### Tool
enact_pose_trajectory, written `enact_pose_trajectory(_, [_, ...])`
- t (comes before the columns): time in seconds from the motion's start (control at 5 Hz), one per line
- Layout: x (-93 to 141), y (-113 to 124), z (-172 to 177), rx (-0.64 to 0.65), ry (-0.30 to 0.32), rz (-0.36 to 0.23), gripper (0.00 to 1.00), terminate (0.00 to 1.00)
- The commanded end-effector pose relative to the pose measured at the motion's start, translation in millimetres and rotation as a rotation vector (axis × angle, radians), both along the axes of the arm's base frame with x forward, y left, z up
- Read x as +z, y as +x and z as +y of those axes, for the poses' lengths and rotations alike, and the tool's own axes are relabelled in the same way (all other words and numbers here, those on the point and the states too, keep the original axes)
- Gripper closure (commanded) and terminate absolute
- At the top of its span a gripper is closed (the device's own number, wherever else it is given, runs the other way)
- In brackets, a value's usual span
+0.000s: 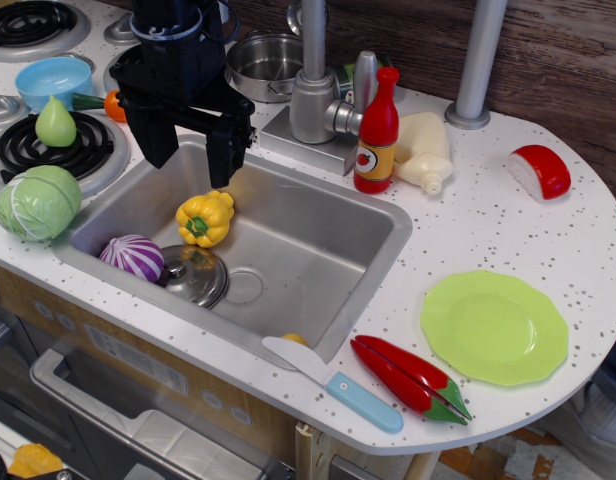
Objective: Put sushi on plate
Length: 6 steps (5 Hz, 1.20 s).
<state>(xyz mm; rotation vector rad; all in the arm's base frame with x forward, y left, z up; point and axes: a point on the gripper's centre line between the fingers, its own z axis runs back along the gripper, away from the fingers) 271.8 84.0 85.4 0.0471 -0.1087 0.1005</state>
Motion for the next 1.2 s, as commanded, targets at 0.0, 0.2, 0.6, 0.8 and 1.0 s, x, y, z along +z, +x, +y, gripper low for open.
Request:
enact_pose_trajectory(0.0, [0, 0, 0, 0.000, 0.000, 0.000, 0.00, 0.00])
enact_pose_trajectory(0.2, [2, 19, -34, 0.191, 0.014, -0.013, 0.00, 0.00])
enact_pose_trajectory(0.6, [12, 70, -122, 0.439, -0.054, -0.048, 0.00, 0.00])
enact_pose_trajectory(0.8, [9, 95, -160, 0.503, -0.098, -0.085, 0.00, 0.00])
enact_pose_trajectory(1.0, [13, 119, -176, 0.492, -0.162, -0.100, 0.00, 0.00])
